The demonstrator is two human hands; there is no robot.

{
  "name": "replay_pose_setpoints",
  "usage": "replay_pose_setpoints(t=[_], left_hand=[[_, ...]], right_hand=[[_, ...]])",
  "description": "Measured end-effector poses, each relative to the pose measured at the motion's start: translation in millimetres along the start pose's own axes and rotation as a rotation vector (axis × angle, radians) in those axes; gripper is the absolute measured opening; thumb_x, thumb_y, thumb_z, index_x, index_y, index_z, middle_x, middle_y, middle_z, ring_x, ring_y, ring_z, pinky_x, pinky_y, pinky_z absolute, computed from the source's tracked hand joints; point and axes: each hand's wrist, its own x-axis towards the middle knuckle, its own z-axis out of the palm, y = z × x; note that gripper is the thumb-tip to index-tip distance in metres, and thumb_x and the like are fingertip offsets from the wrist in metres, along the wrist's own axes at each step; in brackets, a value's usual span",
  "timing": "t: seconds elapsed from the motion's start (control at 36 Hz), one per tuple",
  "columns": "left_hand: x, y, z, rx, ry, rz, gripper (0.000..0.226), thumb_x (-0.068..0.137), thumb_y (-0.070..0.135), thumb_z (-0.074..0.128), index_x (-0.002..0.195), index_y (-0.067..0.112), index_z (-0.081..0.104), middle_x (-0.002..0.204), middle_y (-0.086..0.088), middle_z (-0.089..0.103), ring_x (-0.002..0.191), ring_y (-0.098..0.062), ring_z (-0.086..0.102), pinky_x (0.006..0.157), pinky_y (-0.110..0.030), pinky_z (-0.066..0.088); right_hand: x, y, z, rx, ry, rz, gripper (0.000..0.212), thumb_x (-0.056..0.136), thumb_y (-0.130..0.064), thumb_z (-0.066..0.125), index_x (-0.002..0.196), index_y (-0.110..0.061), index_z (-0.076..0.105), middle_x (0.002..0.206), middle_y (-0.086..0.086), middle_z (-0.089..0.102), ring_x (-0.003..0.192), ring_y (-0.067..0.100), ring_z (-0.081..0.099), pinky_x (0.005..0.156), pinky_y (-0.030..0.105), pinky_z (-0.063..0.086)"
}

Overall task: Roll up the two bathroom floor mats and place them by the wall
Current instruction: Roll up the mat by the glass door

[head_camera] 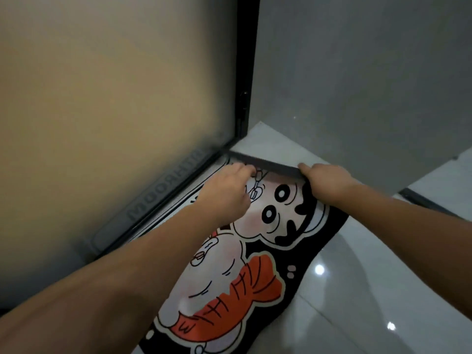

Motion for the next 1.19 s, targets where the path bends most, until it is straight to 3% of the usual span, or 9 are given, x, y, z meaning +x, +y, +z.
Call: replay_pose_setpoints(t=[0.17,0.28,0.39,0.58,0.67,0.78,0.92,1.06,1.19], left_hand=[[22,13,-19,0.147,0.067,0.136,0.098,0.061,0.049,0.073,0.139,0.016,0.024,0.144,-0.009,0.032,0.133,-0.026,0.025,0.114,-0.043,0.015],[17,28,-24,0.093,-0.092,0.175,0.100,0.058,0.057,0.068,0.140,0.024,0.021,0.137,-0.004,0.045,0.119,-0.024,0.047,0.099,-0.042,0.037],[9,40,-36,0.046,-0.125,0.124,0.106,0.054,0.067,0.068,0.140,0.028,0.019,0.134,0.000,0.047,0.114,-0.022,0.051,0.089,-0.038,0.044],[7,52,-71,0.060,0.054,0.089,0.039,0.073,0.014,0.053,0.109,0.025,0.042,0.082,-0.002,0.055,0.078,-0.029,0.058,0.059,-0.032,0.038],[4,52,-89,0.108,0.082,0.116,0.038,0.070,0.013,0.052,0.103,0.029,0.044,0.092,0.001,0.057,0.081,-0.026,0.057,0.063,-0.036,0.044],[-1,51,-102,0.117,-0.010,0.108,0.039,0.068,0.018,0.060,0.101,0.032,0.043,0.091,0.004,0.059,0.080,-0.022,0.058,0.068,-0.040,0.051],[-9,45,-108,0.175,-0.042,0.052,0.035,0.069,0.010,0.056,0.098,0.026,0.045,0.083,-0.002,0.059,0.075,-0.026,0.057,0.061,-0.039,0.050],[-13,39,-116,0.281,-0.005,-0.022,0.032,0.070,0.005,0.048,0.078,0.032,0.034,0.067,0.005,0.047,0.057,-0.012,0.045,0.042,-0.026,0.029],[-12,32,-119,0.277,0.003,-0.034,0.023,0.076,0.007,0.046,0.083,0.029,0.043,0.072,0.001,0.053,0.063,-0.020,0.051,0.046,-0.027,0.033]], right_hand=[[-65,0,-79,-0.127,0.176,-0.319,0.067,0.082,-0.013,0.047,0.144,-0.026,0.025,0.111,0.006,0.054,0.087,0.030,0.059,0.060,0.031,0.037],[-94,-4,-120,-0.210,0.251,-0.429,0.065,0.080,-0.009,0.055,0.141,-0.022,0.038,0.109,0.010,0.059,0.079,0.033,0.061,0.057,0.029,0.031],[-102,-12,-145,-0.195,0.293,-0.496,0.062,0.068,0.000,0.068,0.128,-0.012,0.056,0.093,0.013,0.065,0.062,0.033,0.061,0.050,0.029,0.034],[-93,-5,-164,-0.290,0.312,-0.469,0.062,0.088,-0.040,0.041,0.145,-0.029,0.019,0.113,-0.001,0.053,0.087,0.023,0.059,0.061,0.028,0.037],[-97,-2,-165,-0.254,0.366,-0.461,0.076,0.080,-0.072,0.013,0.142,-0.028,0.017,0.107,-0.001,0.052,0.080,0.021,0.058,0.059,0.029,0.043],[-95,-6,-169,-0.257,0.483,-0.496,0.056,0.087,-0.056,0.015,0.136,-0.030,0.026,0.104,0.000,0.055,0.078,0.023,0.060,0.053,0.029,0.038],[-94,-16,-169,-0.273,0.436,-0.506,0.041,0.093,-0.041,0.036,0.130,-0.029,0.024,0.100,0.000,0.052,0.073,0.024,0.059,0.052,0.031,0.038],[-89,-15,-168,-0.275,0.483,-0.457,0.028,0.094,-0.028,0.042,0.122,-0.028,0.039,0.096,-0.002,0.057,0.072,0.024,0.060,0.048,0.028,0.032],[-87,-14,-169,-0.217,0.420,-0.408,0.037,0.089,-0.017,0.047,0.125,-0.027,0.048,0.108,0.000,0.065,0.088,0.026,0.062,0.059,0.028,0.038]])
